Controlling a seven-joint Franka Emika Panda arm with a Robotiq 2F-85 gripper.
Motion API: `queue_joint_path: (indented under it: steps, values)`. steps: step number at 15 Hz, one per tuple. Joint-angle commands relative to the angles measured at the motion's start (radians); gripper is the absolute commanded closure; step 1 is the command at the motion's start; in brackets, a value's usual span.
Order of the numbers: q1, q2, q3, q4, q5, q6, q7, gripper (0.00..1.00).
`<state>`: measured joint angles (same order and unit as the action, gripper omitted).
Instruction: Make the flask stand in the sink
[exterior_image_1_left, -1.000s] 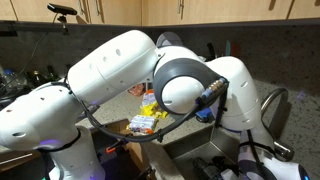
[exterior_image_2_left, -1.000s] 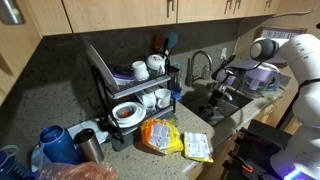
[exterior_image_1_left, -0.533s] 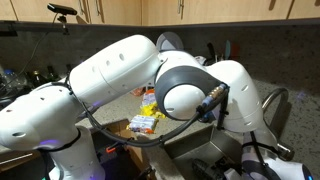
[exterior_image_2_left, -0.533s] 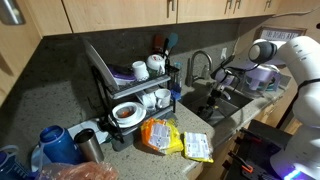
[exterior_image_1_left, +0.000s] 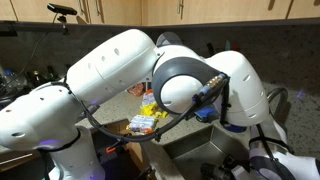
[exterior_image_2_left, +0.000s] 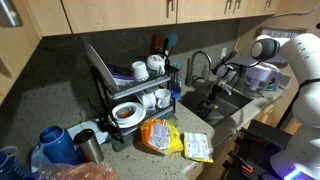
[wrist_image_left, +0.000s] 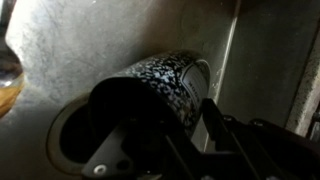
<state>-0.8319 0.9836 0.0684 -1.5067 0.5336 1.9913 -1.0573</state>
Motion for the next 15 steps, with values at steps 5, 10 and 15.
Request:
queue_joint_path:
  steps: [5,10,15]
  values:
    - [0.086,-0.222,-0.011,-0.189,-0.044,0.168,0.008,0.97]
    - [0.186,-0.336,-0.019,-0.334,-0.075,0.281,0.017,0.97]
    - [0.299,-0.432,-0.038,-0.502,-0.072,0.508,0.034,0.97]
